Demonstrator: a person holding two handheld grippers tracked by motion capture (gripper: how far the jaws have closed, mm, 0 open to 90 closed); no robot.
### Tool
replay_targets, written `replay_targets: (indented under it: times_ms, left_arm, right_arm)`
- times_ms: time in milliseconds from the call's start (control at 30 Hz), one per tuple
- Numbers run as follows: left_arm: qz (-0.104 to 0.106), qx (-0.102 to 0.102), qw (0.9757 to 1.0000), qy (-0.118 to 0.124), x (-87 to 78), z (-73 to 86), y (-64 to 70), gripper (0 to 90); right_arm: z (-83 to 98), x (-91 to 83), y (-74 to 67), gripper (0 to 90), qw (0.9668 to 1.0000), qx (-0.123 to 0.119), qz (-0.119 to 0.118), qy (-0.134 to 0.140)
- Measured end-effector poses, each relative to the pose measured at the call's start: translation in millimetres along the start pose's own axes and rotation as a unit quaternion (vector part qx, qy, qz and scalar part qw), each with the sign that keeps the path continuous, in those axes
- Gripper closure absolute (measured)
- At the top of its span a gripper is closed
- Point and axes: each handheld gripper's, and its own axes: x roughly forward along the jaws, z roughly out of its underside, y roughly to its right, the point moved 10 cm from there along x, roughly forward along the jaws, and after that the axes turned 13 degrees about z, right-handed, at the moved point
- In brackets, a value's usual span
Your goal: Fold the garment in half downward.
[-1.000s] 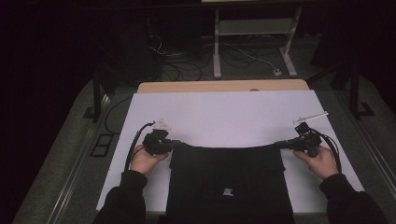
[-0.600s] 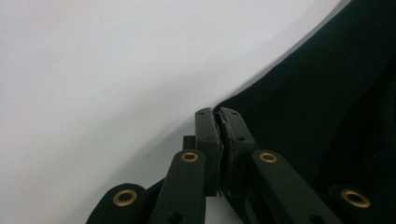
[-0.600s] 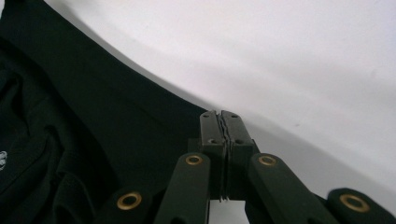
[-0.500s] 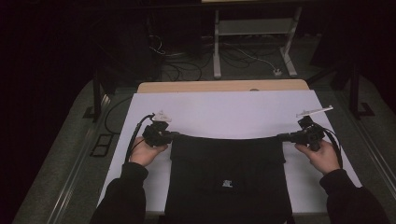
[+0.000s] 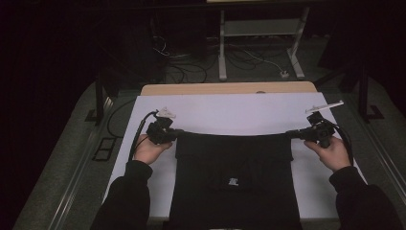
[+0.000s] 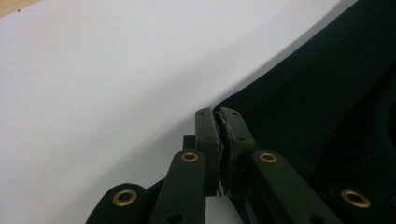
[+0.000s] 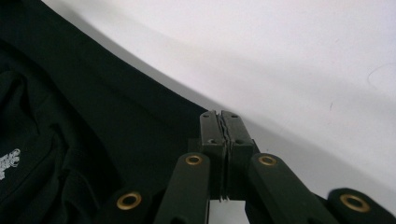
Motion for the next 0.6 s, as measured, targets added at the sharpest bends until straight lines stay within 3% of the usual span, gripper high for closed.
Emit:
replay_targets:
  times_ms: [600]
  left_arm:
    - [-0.008,0.009,0.9999,-0.007,-3.8,-19.0,-9.3,85.4]
  right_arm:
    - [-16.1,2.5,8.7,87.0,0.9999,0.008,0.010,0.003]
